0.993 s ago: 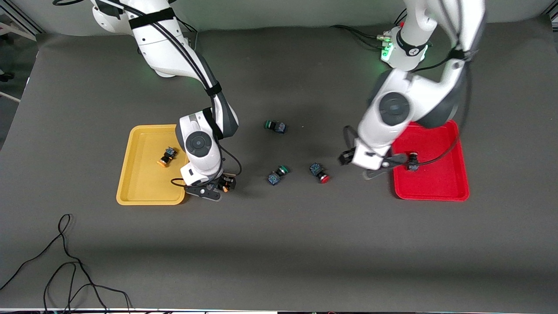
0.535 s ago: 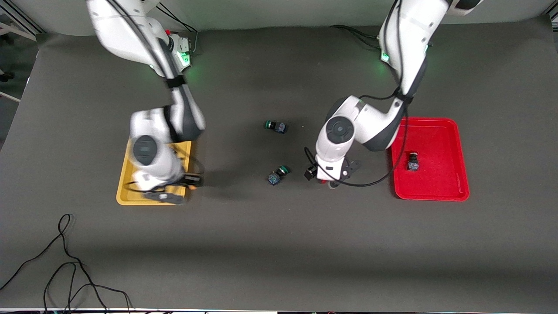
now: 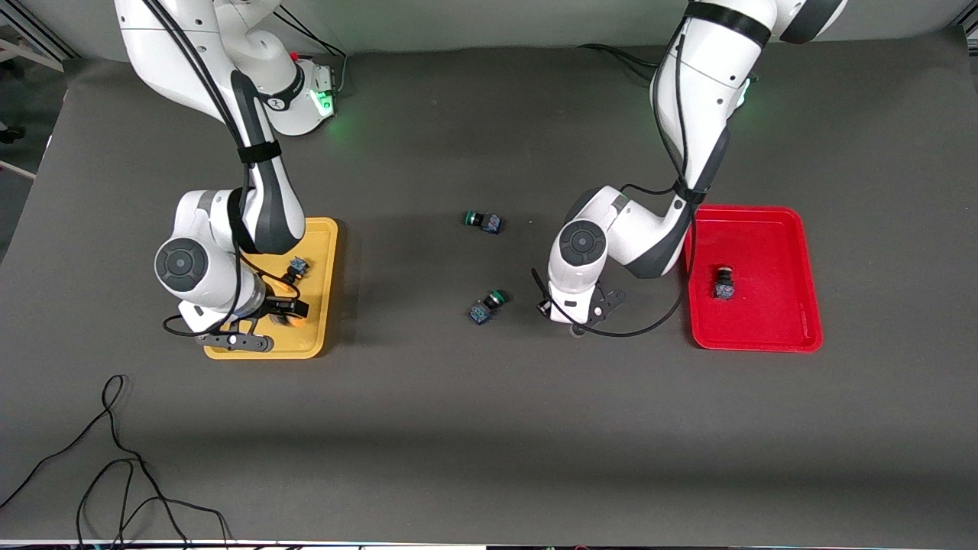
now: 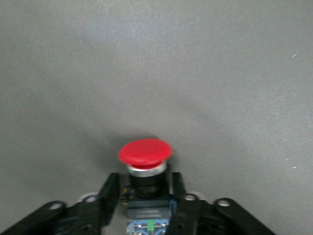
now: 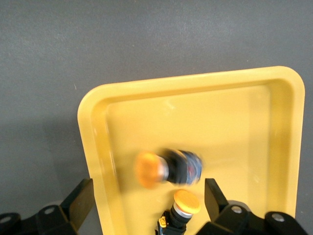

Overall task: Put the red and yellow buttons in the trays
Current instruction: 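Carry the orange button to the yellow tray while the left gripper grasps the red button, then release the orange button with the right gripper while the left gripper places the red button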

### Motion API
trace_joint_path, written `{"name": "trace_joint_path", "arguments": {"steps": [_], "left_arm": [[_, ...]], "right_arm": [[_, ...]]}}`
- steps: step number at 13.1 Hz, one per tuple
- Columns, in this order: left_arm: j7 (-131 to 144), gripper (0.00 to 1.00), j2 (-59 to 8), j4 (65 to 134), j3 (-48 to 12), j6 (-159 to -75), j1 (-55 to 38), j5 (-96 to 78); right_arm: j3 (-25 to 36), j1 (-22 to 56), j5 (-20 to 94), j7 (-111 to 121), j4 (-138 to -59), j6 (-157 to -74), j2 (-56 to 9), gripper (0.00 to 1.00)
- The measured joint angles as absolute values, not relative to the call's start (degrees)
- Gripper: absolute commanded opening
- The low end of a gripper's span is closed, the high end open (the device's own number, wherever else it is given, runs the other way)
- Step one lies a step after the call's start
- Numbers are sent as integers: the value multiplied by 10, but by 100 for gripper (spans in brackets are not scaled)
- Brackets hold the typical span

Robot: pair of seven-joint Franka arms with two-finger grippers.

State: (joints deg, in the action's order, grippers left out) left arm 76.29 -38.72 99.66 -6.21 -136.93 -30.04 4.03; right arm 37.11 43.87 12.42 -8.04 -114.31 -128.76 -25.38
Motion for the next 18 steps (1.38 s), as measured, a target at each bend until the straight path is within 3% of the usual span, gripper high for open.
{"name": "trace_joint_path", "arguments": {"steps": [4, 7, 9, 11, 15, 18], "left_arm": [[743, 0, -371, 941, -59, -1300, -287, 41], [640, 0, -317, 889, -59, -1168, -264, 15], [507, 0, -262, 888, -57, -1068, -234, -1], [364, 0, -207, 921, -55, -1010, -174, -4], [93, 0, -110, 1064, -47, -1007, -16, 18], [1, 0, -100, 1153, -46, -1104, 57, 60]], "right_arm": [[372, 424, 124, -79, -1143, -1288, -237, 100], [372, 422, 124, -79, -1143, -1288, -227, 100], [367, 402, 125, -79, -1142, -1286, -206, 100], [359, 374, 125, -77, -1138, -1269, -163, 100], [322, 323, 87, -69, -1122, -1195, -38, 100], [259, 268, 52, -69, -1094, -1112, 37, 100]]}}
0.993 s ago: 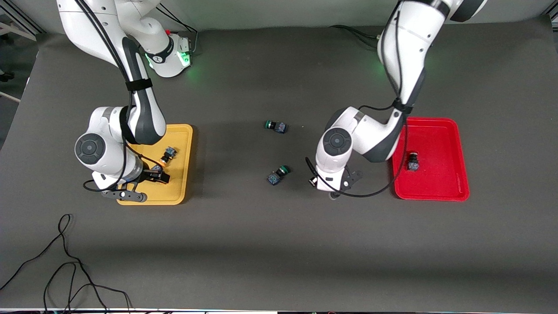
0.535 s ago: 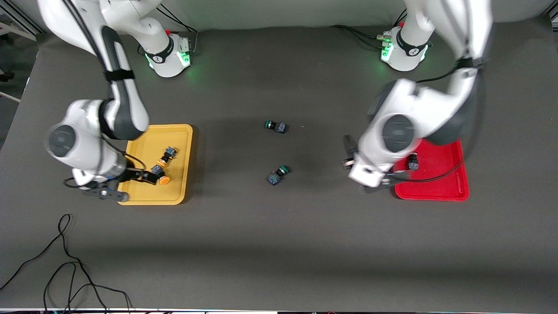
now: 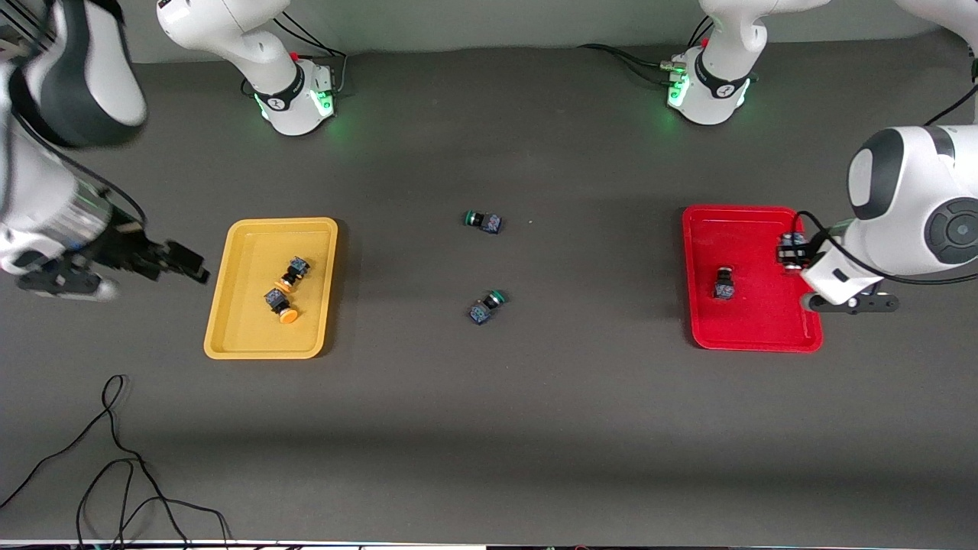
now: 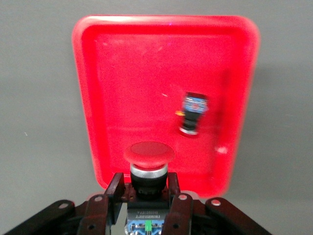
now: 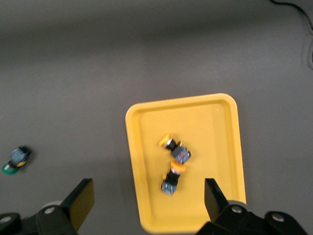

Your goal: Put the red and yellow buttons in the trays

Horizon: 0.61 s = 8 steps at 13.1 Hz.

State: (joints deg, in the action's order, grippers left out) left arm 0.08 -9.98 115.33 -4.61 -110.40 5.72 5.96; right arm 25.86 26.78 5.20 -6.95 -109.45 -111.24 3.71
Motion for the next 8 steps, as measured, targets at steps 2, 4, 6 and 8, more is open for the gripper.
{"name": "trace_joint_path", "arguments": {"steps": [2, 4, 6, 8], "left_arm": [[-15, 0, -108, 1247, -46, -1245, 77, 75], [-16, 17, -134, 1327, -47, -1374, 94, 95], [-20, 100, -160, 1343, -47, -1420, 116, 107], [-25, 100, -162, 1330, -47, -1419, 122, 108]], "right_arm": [[185, 208, 37, -69, -1078, -1075, 74, 100], [128, 167, 29, -69, -1063, -1037, 98, 100], [113, 157, 20, -69, -1045, -1012, 104, 100], [85, 129, 15, -69, -1028, -985, 101, 100]]}}
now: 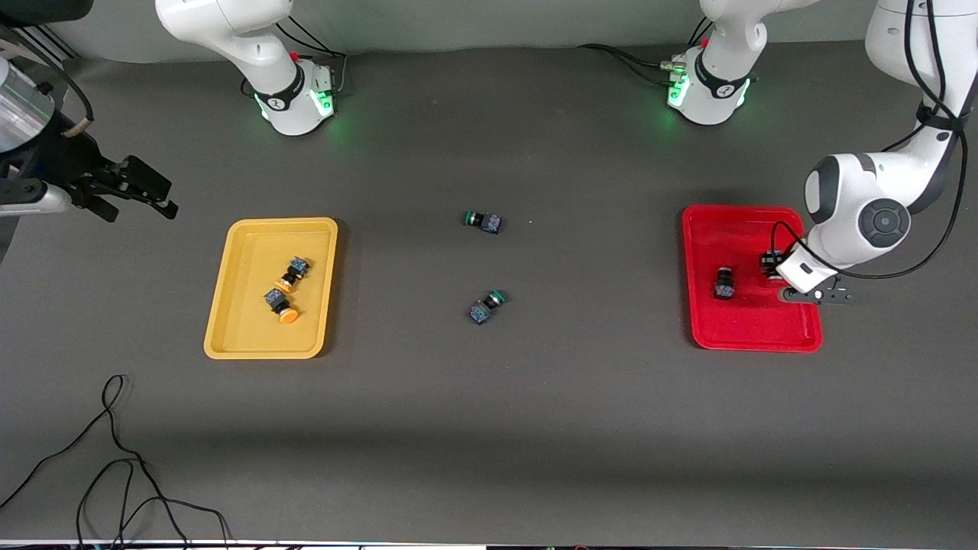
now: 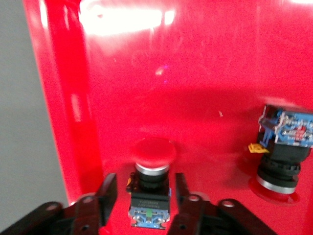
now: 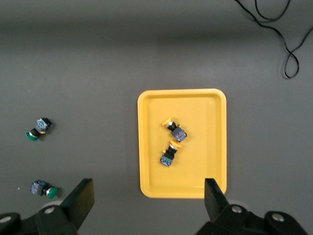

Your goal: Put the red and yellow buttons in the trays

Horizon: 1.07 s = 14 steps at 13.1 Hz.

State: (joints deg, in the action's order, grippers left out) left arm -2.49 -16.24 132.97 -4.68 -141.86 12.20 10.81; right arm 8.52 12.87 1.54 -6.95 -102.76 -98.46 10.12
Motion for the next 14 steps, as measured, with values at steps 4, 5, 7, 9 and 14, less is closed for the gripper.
{"name": "trace_joint_path", "arguments": {"steps": [4, 5, 7, 9, 14], "left_arm": [[-25, 100, -136, 1219, -55, -1260, 122, 102], [-25, 100, -127, 1181, -58, -1207, 121, 93], [-39, 100, -105, 1118, -62, -1120, 121, 64], [-50, 100, -73, 1067, -63, -1049, 121, 29], [-49, 100, -25, 970, -68, -935, 95, -19]], "right_arm": [[55, 93, 14, -69, -1017, -958, 90, 100], [40, 73, 14, -68, -1013, -942, 90, 100], [25, 49, 14, -50, -1002, -916, 90, 100], [25, 46, 14, -41, -992, -911, 86, 100], [21, 46, 14, -41, -967, -911, 65, 100]]}}
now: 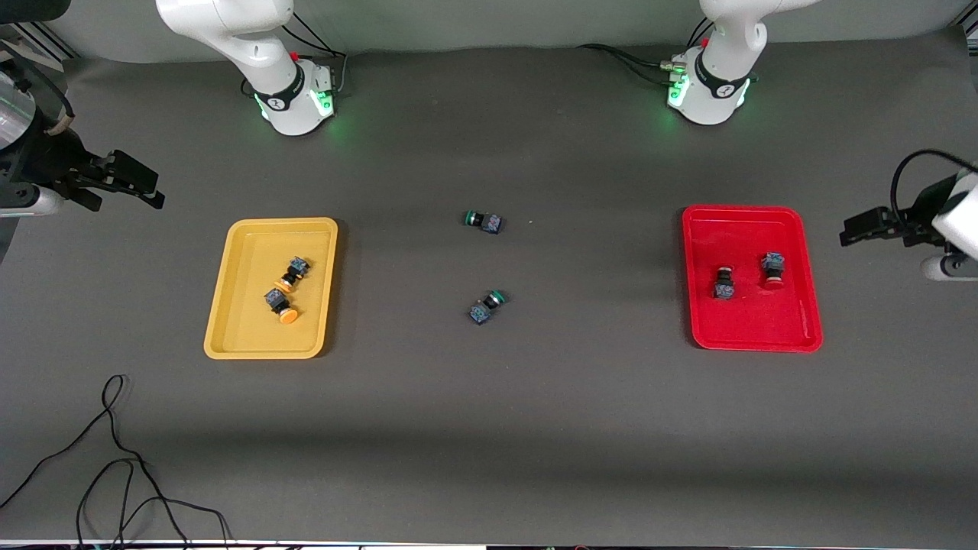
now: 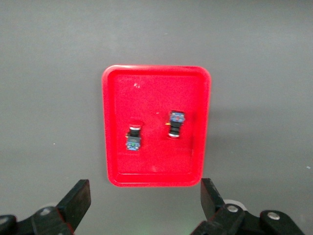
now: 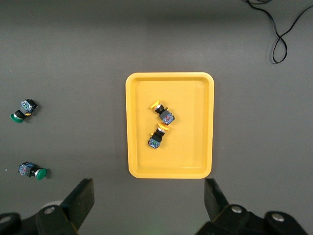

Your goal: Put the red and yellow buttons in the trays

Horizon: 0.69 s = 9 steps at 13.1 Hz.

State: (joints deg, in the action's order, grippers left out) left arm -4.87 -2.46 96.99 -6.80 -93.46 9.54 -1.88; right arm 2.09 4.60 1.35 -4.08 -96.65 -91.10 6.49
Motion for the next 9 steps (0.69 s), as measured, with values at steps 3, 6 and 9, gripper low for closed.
{"name": "trace_joint_path", "arguments": {"steps": [3, 6, 9], "left_arm": [[-7, 100, -25, 961, -24, -928, 0, -19], [2, 100, -25, 955, 9, -919, -43, -19], [2, 100, -25, 946, 18, -917, -43, -19]], "right_arm": [[22, 46, 14, -41, -961, -911, 65, 100], [22, 46, 14, -41, -959, -910, 64, 100], [22, 45, 14, -41, -954, -910, 62, 100]]}}
